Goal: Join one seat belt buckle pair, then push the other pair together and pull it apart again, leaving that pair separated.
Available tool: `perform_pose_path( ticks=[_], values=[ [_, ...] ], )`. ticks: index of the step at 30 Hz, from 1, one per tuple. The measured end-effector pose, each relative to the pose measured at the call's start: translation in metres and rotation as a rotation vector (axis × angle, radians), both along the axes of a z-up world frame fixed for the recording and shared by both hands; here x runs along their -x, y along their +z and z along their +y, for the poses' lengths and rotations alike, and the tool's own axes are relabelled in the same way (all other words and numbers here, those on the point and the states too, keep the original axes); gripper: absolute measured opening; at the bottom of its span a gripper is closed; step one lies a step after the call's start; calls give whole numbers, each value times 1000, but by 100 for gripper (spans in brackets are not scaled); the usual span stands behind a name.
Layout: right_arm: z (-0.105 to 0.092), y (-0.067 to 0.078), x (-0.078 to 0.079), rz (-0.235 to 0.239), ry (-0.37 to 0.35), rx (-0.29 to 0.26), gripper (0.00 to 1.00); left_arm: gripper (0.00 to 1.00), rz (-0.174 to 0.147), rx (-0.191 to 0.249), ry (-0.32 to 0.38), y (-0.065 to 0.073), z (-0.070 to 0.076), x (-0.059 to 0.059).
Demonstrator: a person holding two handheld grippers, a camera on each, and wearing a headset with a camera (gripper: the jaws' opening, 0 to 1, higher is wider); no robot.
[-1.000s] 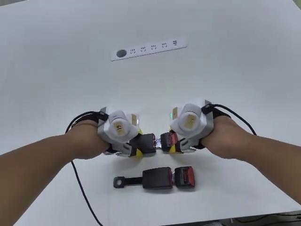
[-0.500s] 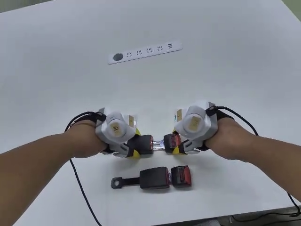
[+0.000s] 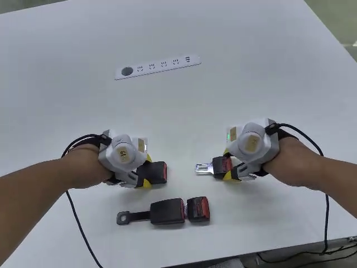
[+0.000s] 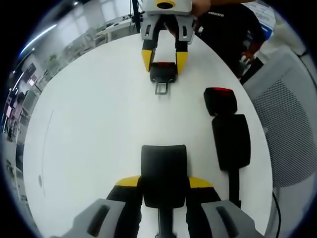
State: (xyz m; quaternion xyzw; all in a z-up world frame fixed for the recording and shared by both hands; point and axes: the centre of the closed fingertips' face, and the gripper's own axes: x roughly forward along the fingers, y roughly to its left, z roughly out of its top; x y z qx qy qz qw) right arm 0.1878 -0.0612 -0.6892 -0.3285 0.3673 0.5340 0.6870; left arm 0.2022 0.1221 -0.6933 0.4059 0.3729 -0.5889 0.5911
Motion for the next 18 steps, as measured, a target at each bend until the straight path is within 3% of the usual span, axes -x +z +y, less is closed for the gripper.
perform_pose_path(
  ticks=[4, 5, 6, 9, 13, 16, 18],
  values=[
    [-20, -3, 2, 0, 8, 31, 33, 34, -26, 4, 0, 0, 1, 1],
    [-27, -6, 1, -2, -4, 63, 34, 34, -28, 4, 4, 2, 0, 2],
    [-21, -5, 3, 5, -19, 28, 34, 34, -31, 5, 11, 2, 0, 1],
    [-20, -4, 3, -14, -23, 35, 36, 36, -39, 5, 30, 3, 0, 0],
    [-21, -5, 0, -18, -45, 31, 39, 46, -94, -14, 26, 8, -1, -4],
    [-22, -7, -4, 19, -92, 15, 40, 53, -96, -7, 80, 9, 0, -7],
    [-23, -6, -5, 9, -96, 21, 42, 55, -82, 13, 117, 11, 2, -6]
  ],
)
